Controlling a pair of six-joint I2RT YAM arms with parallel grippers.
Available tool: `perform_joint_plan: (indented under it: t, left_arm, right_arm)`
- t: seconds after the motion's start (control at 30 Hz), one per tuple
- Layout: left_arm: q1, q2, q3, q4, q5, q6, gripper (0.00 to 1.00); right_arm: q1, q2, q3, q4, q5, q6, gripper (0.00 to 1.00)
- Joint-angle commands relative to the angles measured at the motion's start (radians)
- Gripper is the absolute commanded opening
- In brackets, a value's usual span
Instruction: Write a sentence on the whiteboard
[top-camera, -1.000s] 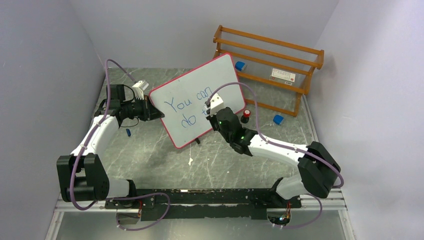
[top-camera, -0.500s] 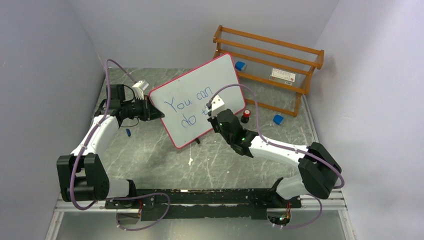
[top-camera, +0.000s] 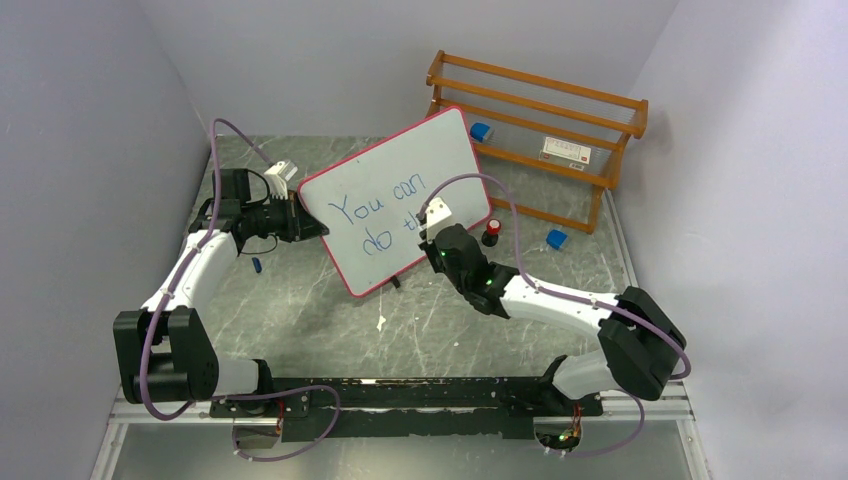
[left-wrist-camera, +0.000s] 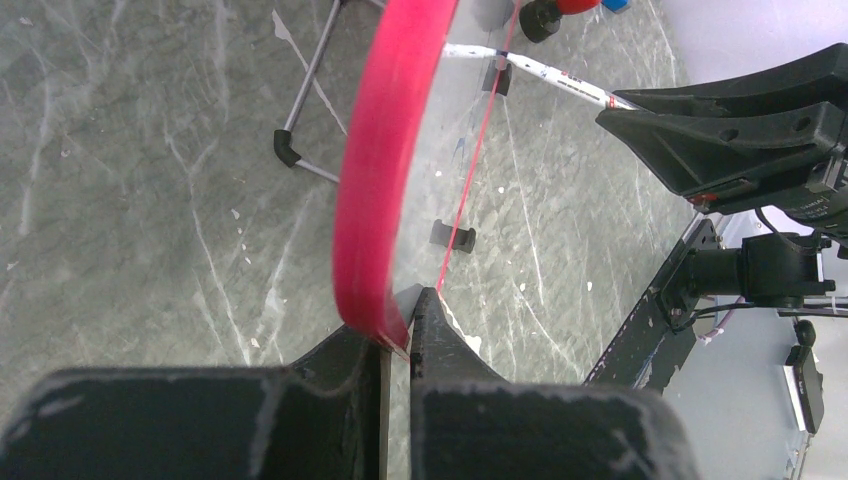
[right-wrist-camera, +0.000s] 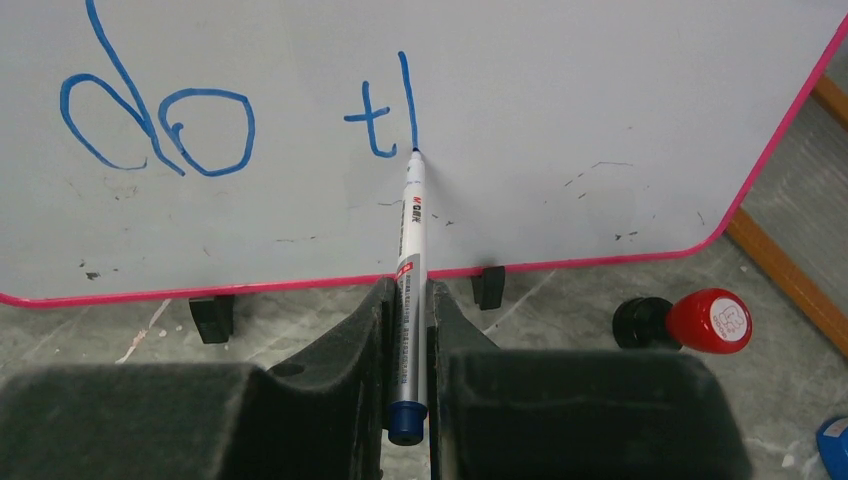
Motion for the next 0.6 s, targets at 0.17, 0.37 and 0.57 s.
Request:
perform_joint_plan:
  t: [0.17,0.37,0.57]
  left_arm:
    - [-0.005,0.033,-0.012,-0.004,-0.213,0.092,0.05]
    - [-0.005,0.034,-0.012,-0.005,-0.217,0.092,0.05]
    - [-0.006,0.033,-0.013,-0.005,-0.216,0.092,0.05]
  right_arm:
    - [-0.005,-0.023,-0.019,-0.003,0.003,0.016,0.0]
    - [-0.005,-0.034,-0.015,0.014,0.006,0.013,0.0]
    - [-0.006,-0.024,0.006,0.031,0.011,-0.002,0.0]
